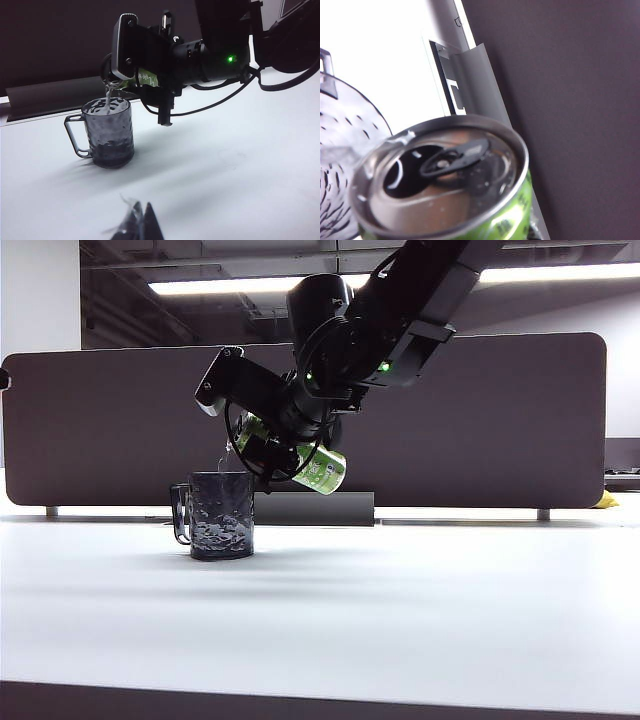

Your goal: Pick up the metal can, pour some water into the cup, then place the can back on the table.

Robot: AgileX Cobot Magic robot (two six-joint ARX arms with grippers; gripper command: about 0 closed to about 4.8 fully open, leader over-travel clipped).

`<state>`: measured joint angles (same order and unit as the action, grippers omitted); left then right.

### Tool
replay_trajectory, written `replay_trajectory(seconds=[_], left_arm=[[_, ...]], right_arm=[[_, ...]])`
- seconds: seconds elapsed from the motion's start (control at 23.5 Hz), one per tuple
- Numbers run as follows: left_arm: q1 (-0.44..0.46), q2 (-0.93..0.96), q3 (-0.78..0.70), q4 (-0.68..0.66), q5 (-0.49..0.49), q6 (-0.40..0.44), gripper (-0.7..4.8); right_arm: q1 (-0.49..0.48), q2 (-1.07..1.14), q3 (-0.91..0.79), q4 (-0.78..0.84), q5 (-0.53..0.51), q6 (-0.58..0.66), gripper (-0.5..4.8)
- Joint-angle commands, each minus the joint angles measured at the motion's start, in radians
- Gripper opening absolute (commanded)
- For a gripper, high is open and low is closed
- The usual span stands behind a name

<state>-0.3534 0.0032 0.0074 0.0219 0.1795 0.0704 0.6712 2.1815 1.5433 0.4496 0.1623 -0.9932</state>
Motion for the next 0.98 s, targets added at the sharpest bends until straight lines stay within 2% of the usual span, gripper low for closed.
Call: replay_trajectory(seconds=[0.04, 0.98], left_arm=[[0.001, 0.001, 0.001, 0.010, 0.001, -0.003, -0.05], [0.001, 0.001, 0.001, 0.010, 0.001, -0.003, -0.05]], right_arm=[[0.006, -0.011, 0.012, 0.048, 0.005, -0.026, 2.51], [0.011, -0.011, 0.012, 0.047, 0.046, -0.050, 2.51]])
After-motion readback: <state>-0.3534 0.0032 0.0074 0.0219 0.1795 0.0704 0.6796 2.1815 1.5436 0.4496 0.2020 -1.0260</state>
